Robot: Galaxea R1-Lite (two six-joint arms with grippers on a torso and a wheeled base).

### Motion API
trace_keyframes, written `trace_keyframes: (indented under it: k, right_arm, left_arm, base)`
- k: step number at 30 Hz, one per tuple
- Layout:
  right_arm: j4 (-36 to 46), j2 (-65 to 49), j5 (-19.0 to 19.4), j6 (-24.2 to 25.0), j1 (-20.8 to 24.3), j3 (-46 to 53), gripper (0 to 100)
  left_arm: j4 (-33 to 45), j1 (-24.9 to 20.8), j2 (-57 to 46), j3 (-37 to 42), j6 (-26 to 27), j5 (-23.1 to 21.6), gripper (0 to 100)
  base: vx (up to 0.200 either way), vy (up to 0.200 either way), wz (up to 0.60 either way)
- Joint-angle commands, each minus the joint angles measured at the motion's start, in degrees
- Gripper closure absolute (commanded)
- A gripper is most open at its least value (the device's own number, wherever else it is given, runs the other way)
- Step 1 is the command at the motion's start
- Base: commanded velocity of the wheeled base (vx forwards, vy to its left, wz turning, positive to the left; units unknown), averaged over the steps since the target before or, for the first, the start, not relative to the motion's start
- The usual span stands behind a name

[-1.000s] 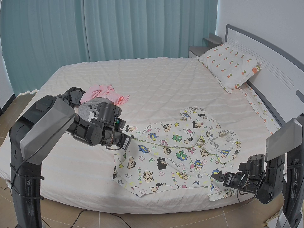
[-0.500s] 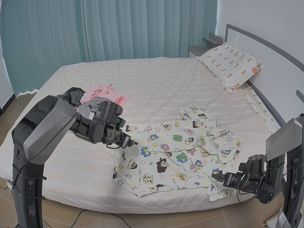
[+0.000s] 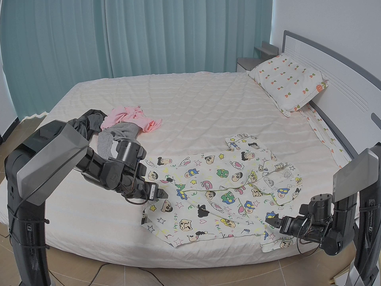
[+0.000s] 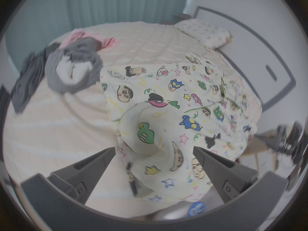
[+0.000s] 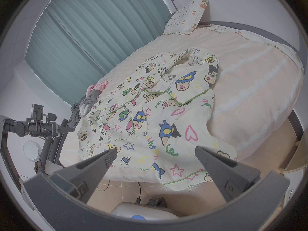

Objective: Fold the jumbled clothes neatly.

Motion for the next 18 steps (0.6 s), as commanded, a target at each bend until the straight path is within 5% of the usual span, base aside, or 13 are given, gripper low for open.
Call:
trace_keyframes:
  k: [1,2,3,6,9,16,18]
  right_arm:
    - [-0.7,0.3,-0.4,-0.2,0.3,0.1,0]
    - [-0.7,0.3,-0.4,-0.2,0.3,0.1,0]
    - [-0.7,0.3,-0.4,-0.2,0.4,0.2,0]
    - [-0.7,0.3,-0.4,-0.2,0.4,0.2,0]
    - [-0.7,0.2,-0.5,-0.2,0.4,0.2,0]
    - [-0.7,0.2,-0.7,-0.2,0.4,0.3,0]
    - [-0.7,0.3,-0.7,-0.2,0.4,0.2,0]
  left_arm:
    - [-0.1,-1.6,-2.7,2.3,-12.8,-1.9,0]
    - [-0.1,-1.6,-2.7,2.3,-12.8,-1.9,0]
    - [-0.6,-2.5,-2.4,1.5,-21.6,-1.7,0]
    - [-1.3,-3.5,-1.7,0.8,-28.2,-1.2,0]
    - [-2.8,-4.2,0.9,-0.3,-37.6,3.4,0]
    - [-7.7,-3.6,8.6,-4.3,-47.7,20.0,0]
    - [-9.4,-3.2,8.9,-3.9,-48.1,20.4,0]
  base:
    - [0.0,0.0,0.0]
    - [0.0,0.0,0.0]
    - [0.0,0.0,0.0]
    - [0.0,0.0,0.0]
    - [0.0,0.0,0.0]
    - [0.0,0.0,0.0]
    - [0.0,0.0,0.0]
